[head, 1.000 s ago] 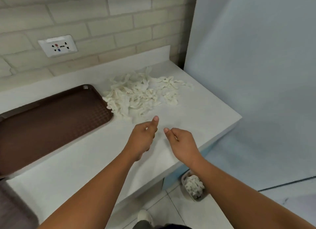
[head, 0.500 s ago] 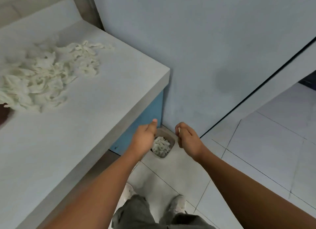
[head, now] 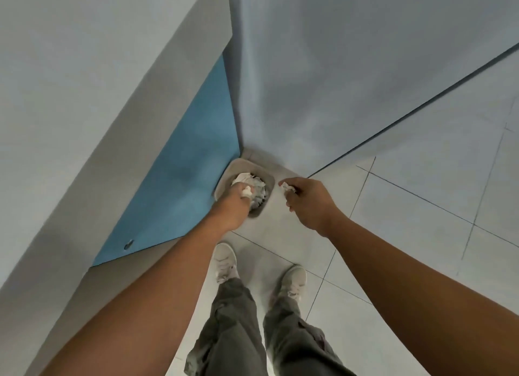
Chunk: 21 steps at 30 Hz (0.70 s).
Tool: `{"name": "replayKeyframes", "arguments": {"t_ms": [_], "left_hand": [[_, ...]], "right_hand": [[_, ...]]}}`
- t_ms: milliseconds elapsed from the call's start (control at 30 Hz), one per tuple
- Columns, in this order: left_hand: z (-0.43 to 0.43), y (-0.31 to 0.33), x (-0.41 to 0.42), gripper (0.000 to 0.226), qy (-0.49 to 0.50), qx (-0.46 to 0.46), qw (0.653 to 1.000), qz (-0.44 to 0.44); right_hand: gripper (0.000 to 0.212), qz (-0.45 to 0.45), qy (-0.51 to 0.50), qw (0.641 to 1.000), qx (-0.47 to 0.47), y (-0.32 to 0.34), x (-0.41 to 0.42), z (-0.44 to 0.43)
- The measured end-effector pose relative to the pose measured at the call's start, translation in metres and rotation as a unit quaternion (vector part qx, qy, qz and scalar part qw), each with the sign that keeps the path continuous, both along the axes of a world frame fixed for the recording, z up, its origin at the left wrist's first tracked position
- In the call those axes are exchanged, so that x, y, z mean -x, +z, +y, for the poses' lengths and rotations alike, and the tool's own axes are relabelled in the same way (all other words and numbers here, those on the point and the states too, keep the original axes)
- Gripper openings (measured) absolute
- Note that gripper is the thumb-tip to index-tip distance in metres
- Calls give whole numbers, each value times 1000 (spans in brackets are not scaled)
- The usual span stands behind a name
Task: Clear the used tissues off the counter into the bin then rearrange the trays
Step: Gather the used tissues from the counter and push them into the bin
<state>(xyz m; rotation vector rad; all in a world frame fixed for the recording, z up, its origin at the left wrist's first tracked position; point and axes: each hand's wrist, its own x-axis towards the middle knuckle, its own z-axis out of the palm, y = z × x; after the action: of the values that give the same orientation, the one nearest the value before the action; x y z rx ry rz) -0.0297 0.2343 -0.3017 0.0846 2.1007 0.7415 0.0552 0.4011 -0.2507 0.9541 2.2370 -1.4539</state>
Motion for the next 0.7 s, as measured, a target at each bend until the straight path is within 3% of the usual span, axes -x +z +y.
{"name": "replayKeyframes", "arguments": {"t_ms": [267, 500, 600, 700], "left_hand": [[-7, -153, 22, 32, -6, 64, 998, 25], [9, -244, 44, 37, -36, 90, 995, 33], [20, -263, 47, 60, 10, 65, 998, -22], [27, -267, 45, 78, 17, 71, 997, -24]], "right_hand": [[19, -26, -81, 996, 22, -139, 12, 5], [14, -45, -116, 990, 71, -216, 0, -7], [14, -54, -114, 989, 78, -237, -6, -8], [16, -67, -110, 989, 69, -251, -9, -8]]}}
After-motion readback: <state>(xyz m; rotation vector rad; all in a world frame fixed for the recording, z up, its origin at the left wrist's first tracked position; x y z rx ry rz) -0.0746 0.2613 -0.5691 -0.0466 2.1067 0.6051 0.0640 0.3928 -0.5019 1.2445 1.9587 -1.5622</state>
